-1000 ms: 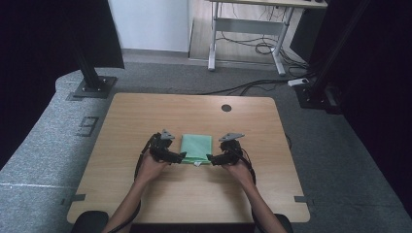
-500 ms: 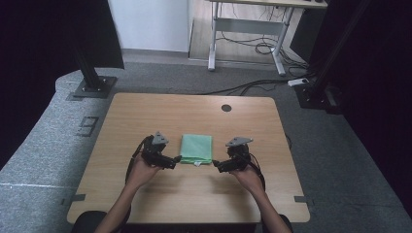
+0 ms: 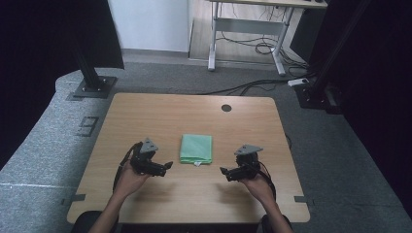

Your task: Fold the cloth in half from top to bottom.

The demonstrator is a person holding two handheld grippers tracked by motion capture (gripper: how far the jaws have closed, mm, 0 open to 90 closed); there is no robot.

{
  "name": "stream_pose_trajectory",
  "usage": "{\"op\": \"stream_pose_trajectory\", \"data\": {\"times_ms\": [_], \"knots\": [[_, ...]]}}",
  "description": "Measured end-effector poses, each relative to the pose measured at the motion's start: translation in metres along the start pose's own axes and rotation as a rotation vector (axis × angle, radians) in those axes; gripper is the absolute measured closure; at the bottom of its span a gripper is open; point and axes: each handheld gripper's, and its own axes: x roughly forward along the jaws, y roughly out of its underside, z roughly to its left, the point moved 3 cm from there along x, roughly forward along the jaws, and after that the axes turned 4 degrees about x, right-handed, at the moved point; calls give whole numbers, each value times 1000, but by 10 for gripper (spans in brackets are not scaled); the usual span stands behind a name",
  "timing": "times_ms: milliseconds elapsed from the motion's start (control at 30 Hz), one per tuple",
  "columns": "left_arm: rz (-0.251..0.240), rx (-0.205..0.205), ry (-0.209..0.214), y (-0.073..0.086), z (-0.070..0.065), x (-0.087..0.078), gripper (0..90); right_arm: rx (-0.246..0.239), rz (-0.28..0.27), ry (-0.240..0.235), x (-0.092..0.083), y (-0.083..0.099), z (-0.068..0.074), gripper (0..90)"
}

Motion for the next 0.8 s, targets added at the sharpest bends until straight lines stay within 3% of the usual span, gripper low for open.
{"op": "stream_pose_trajectory", "data": {"times_ms": [233,400,800], "knots": [[-9,-3,0,18,-1,-8,0,10,6,18,-6,20,-4,1],[12,4,-4,35,-3,-9,0,29,19,30,-4,35,-6,1],[69,-29,5,70,-6,5,0,49,61,44,8,54,-8,1]]}}
